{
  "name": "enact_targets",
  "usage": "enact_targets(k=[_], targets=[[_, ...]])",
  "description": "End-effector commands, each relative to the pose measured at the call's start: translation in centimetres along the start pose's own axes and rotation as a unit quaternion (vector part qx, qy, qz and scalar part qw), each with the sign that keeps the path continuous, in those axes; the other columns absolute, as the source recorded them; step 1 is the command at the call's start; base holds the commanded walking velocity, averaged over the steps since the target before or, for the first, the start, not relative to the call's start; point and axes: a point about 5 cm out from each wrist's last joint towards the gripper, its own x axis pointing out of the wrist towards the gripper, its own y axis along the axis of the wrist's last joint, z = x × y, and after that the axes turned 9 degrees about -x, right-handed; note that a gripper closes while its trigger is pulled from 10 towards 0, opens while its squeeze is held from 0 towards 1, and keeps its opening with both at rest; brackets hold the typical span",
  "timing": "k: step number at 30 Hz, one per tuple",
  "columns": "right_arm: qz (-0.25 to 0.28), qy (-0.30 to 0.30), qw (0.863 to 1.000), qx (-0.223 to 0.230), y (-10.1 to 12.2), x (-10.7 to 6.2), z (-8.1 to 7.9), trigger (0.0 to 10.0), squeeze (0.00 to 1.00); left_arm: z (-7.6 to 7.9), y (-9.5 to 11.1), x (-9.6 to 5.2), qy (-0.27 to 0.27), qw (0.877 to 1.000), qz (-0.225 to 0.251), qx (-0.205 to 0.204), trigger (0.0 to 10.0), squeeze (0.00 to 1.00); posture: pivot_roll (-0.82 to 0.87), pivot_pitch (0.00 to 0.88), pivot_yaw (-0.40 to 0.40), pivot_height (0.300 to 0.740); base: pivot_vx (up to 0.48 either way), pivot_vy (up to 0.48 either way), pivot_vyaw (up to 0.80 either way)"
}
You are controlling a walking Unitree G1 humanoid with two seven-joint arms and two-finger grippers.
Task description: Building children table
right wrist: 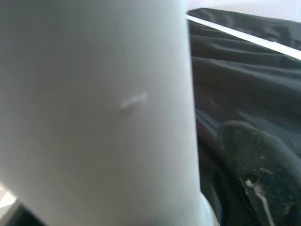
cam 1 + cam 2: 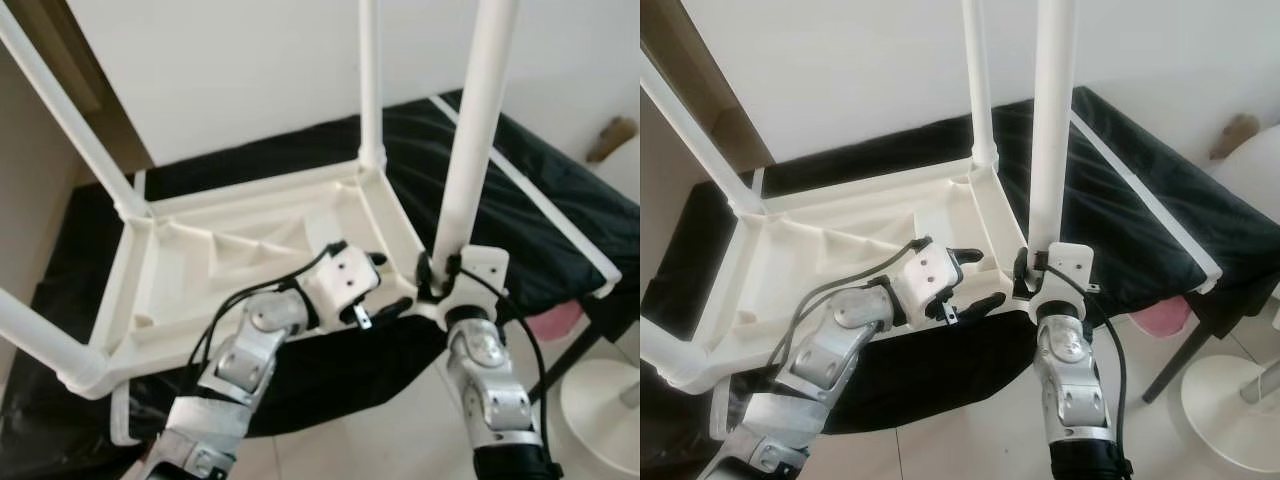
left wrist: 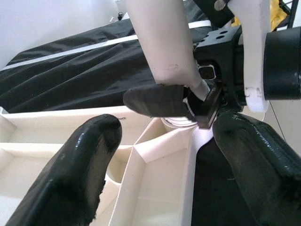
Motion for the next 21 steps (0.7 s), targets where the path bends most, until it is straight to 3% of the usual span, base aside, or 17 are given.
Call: enact_targets(k=[1, 4, 5, 6, 11, 15, 19, 21], targets=[[0.012, 0.037, 0.999, 0.008, 0.3, 0.0, -0.3, 10.0, 1.00, -0.5, -0.5, -0.3, 0.046, 0.999, -0.003, -0.002, 10.0, 0.00, -0.11, 0.000, 0.109, 0.740, 0.000, 0.000, 0.00], [0.017, 0.068, 0.998, -0.002, 0.2, 0.4, 0.9, 10.0, 1.00, -0.5, -0.4, -0.6, 0.046, 0.999, 0.005, 0.006, 10.0, 0.00, -0.11, 0.000, 0.097, 0.740, 0.000, 0.000, 0.00], [0.020, 0.089, 0.996, -0.012, 0.2, 0.6, 1.4, 10.0, 0.66, -0.5, -0.5, -0.7, 0.046, 0.999, 0.006, 0.007, 10.0, 0.00, -0.10, 0.000, 0.092, 0.740, 0.000, 0.000, 0.00], [0.024, 0.114, 0.993, -0.024, 0.3, 0.8, 1.8, 10.0, 0.00, -0.5, -0.7, -0.9, 0.045, 0.999, 0.003, 0.006, 10.0, 0.00, -0.10, 0.000, 0.092, 0.740, 0.000, 0.000, 0.00], [0.030, 0.142, 0.989, -0.037, 0.4, 1.0, 2.0, 10.0, 0.00, -0.5, -1.0, -1.1, 0.044, 0.999, -0.001, 0.004, 10.0, 0.00, -0.10, 0.000, 0.091, 0.740, 0.000, 0.000, 0.00], [0.064, 0.237, 0.966, -0.080, 1.6, 1.6, 2.5, 10.0, 0.00, 0.1, -1.4, -0.8, 0.048, 0.995, 0.035, -0.082, 10.0, 0.00, -0.09, 0.000, 0.090, 0.740, 0.000, 0.000, 0.00], [0.067, 0.277, 0.953, -0.099, 1.8, 2.0, 2.5, 10.0, 0.00, 1.1, -1.8, -0.5, 0.030, 0.996, 0.027, -0.084, 10.0, 0.00, -0.09, 0.000, 0.093, 0.740, 0.000, 0.000, 0.00], [0.067, 0.277, 0.953, -0.099, 1.8, 2.0, 2.5, 10.0, 0.00, 1.1, -1.8, -0.5, 0.030, 0.996, 0.027, -0.084, 10.0, 0.00, -0.09, 0.000, 0.093, 0.740, 0.000, 0.000, 0.00]])
